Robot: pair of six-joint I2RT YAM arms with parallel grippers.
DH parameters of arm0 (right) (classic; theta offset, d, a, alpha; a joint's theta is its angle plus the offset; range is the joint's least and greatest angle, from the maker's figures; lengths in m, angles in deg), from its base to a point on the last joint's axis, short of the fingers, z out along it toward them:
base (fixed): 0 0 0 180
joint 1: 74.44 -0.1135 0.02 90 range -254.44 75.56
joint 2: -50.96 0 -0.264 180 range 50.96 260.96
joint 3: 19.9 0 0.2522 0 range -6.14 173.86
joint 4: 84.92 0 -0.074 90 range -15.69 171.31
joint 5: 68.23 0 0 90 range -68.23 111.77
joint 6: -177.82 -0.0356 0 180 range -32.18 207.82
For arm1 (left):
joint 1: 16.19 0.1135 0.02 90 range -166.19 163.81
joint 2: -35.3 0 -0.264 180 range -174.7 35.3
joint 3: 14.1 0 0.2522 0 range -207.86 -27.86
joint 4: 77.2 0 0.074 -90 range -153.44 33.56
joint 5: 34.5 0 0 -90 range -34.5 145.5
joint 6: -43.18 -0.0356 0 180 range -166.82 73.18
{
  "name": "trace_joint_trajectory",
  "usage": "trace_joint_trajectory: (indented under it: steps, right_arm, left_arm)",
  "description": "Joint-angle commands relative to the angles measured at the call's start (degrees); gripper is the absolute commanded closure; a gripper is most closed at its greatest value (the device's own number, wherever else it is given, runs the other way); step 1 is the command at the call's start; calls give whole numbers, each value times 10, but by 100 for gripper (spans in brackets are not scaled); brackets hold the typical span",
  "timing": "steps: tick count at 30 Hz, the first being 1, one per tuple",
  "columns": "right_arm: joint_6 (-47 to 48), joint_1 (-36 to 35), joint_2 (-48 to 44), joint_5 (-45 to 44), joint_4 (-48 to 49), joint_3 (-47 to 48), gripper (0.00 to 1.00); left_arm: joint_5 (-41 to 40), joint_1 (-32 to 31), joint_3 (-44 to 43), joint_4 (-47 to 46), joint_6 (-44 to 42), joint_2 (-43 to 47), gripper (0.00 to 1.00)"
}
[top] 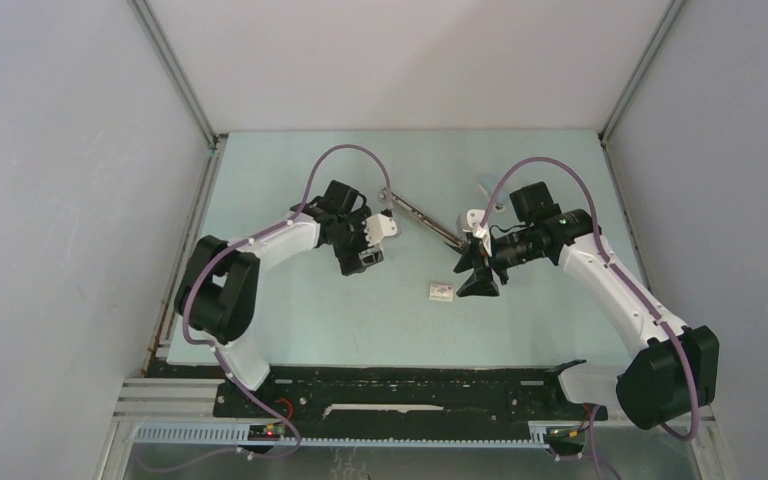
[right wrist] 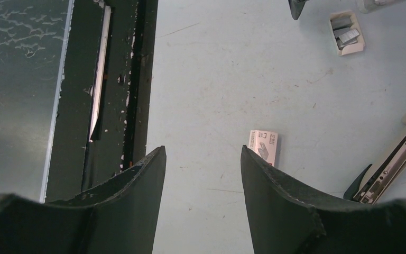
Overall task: Unload the staples from the stapler
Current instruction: Move the staple box to the center of the board.
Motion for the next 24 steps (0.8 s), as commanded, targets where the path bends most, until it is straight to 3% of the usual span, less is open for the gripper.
trace_joint_trajectory:
  steps: [1,24]
  right_arm:
    - [13,2,0,16,-5,0,37]
    - [20,7,6,22,-12,0,37]
  left_arm:
    - [-19,0,-20,-3,-32,9,9]
    - [-36,-1,5,-16,-57,28,9]
